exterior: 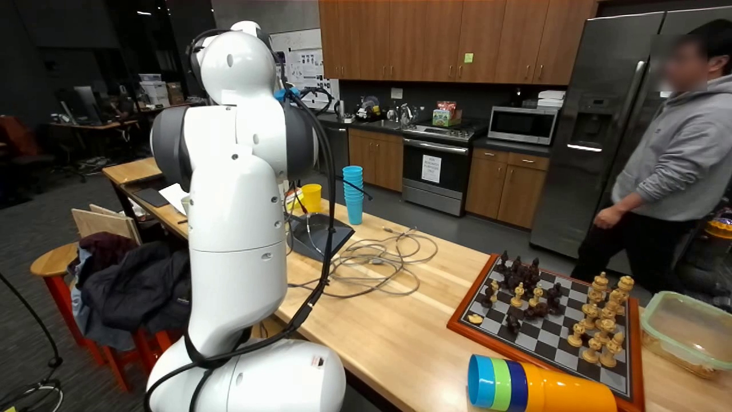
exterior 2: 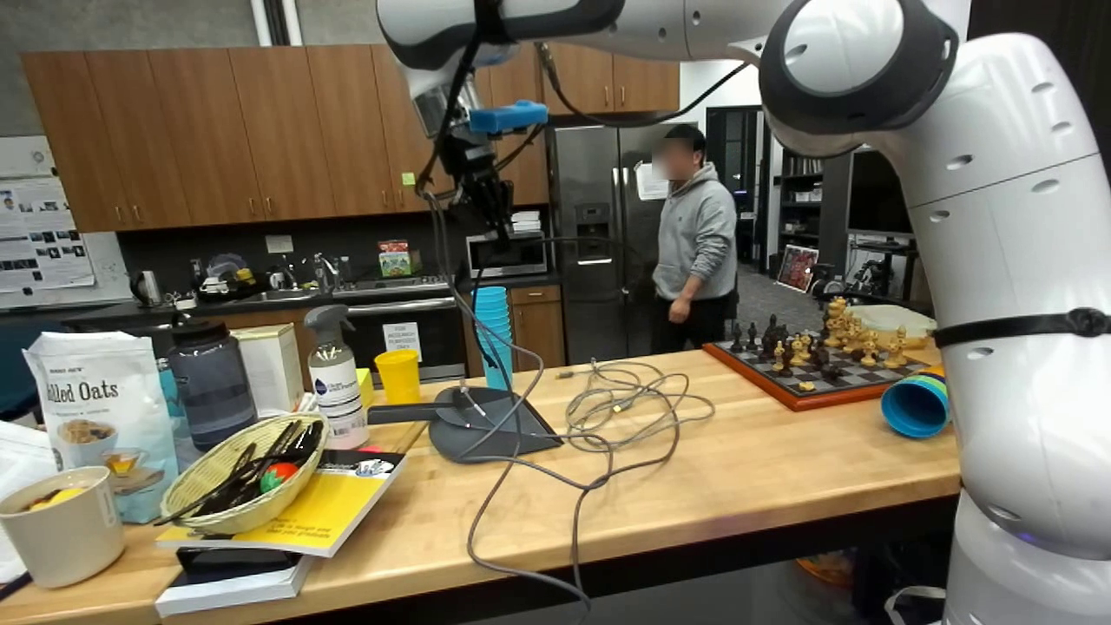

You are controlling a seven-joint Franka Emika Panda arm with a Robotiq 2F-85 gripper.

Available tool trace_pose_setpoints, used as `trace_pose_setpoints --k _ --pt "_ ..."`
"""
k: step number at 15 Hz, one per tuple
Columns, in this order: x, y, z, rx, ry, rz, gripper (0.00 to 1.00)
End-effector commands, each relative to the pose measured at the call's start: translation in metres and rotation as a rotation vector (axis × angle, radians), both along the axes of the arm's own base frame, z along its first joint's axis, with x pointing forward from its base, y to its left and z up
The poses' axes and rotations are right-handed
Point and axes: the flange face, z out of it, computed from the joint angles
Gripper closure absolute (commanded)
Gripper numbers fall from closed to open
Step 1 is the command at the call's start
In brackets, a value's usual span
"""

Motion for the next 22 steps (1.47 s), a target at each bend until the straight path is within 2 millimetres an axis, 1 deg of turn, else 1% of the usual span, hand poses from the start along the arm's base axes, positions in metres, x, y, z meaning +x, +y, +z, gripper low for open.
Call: trace_pose_setpoints --k 1,3,11,17,22 --pt "0.014 -0.008 0.014 0.013 -0.004 -0.03 0.98" --pt "0.022 -0.015 0.019 0.021 0.006 -0.05 0.98" --pt "0.049 -0.048 0.051 0.056 -0.032 -0.129 0.98" --pt "0.07 -0.072 0.055 0.074 -0.027 -0.158 0.98" --pt "0.075 -0.096 0.059 0.145 0.077 -0.125 0.98"
